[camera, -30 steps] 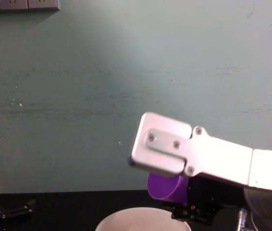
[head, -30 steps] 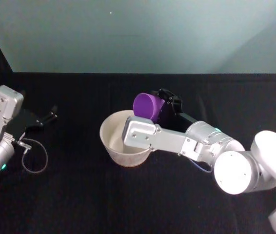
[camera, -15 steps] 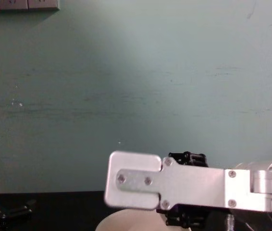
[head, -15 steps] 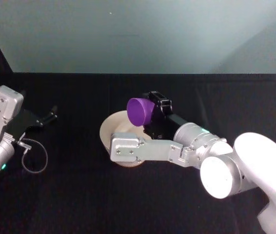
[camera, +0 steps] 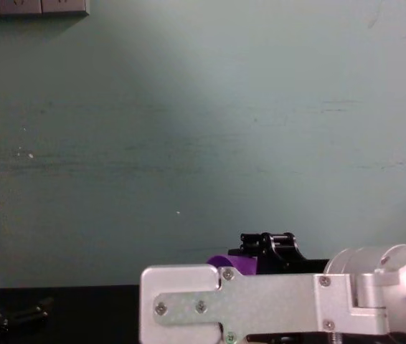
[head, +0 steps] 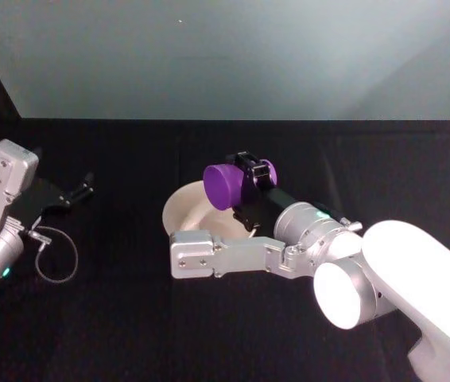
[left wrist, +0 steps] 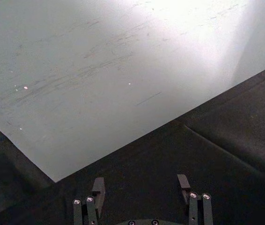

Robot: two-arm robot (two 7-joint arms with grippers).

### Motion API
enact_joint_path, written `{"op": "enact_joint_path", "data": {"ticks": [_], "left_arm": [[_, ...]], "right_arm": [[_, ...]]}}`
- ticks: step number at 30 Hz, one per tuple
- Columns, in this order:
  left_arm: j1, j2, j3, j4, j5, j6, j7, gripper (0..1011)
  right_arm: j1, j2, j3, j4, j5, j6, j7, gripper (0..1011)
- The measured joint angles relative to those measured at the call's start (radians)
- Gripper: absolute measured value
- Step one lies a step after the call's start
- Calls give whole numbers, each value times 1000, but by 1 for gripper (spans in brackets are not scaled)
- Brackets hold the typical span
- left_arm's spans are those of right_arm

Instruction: Pick up the cup and pour the mung beans from the cup into the bowl.

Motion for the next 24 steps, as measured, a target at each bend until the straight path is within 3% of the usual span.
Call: {"op": "enact_joint_path", "data": {"ticks": [24], "left_arm": [[0, 0, 0, 0, 0, 0, 0, 1000]], "right_arm": [[-10, -28, 7, 14, -106, -14, 33, 715]]}}
